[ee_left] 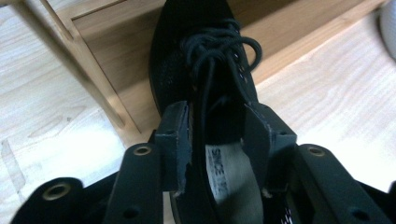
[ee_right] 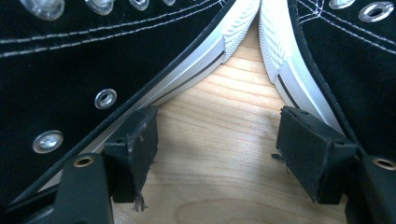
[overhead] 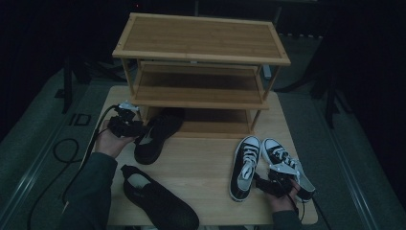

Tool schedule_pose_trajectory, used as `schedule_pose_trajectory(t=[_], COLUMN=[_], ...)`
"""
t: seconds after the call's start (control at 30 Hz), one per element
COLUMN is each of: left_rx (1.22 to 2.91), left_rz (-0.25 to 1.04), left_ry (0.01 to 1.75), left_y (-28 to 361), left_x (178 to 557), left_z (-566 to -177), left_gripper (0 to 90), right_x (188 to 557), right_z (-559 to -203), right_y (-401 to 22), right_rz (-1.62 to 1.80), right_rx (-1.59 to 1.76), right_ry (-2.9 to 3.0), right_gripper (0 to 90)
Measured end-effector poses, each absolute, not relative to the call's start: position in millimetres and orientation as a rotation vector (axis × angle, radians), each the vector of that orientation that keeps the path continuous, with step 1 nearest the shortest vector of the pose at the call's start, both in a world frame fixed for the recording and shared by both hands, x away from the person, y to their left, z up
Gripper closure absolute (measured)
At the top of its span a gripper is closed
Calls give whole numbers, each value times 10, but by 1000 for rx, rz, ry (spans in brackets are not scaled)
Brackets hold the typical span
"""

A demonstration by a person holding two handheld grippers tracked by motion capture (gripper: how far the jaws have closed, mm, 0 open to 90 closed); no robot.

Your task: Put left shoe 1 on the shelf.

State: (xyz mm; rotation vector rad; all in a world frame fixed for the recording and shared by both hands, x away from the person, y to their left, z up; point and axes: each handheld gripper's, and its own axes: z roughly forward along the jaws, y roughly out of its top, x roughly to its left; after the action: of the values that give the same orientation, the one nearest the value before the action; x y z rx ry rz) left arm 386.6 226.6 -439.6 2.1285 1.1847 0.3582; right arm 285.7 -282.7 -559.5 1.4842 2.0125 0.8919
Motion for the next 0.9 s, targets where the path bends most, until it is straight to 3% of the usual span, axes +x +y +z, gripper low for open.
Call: schedule_pose_trajectory(t=[0.2, 0.23, 0.3, 0.9], left_rx=[2065, 2074, 2106, 2218], left_rz=[344, 344, 349, 260], left_ry=[1161, 1157, 1152, 1187], left_y=[2461, 2481, 2511, 2586], left_x=[3618, 3586, 3526, 3299], left_z=[-4321, -4318, -4328, -4644], left_gripper=[701, 803, 889, 899], right_x=[2857, 2857, 2857, 2857], right_z=[-5595, -5595, -5595, -5595], right_y=[-2827, -2826, -2826, -2826], right_rz=[892, 892, 892, 892], right_rx=[1484, 1485, 1484, 1484], right_ry=[2013, 2012, 2012, 2012], right_gripper=[289, 289, 289, 289])
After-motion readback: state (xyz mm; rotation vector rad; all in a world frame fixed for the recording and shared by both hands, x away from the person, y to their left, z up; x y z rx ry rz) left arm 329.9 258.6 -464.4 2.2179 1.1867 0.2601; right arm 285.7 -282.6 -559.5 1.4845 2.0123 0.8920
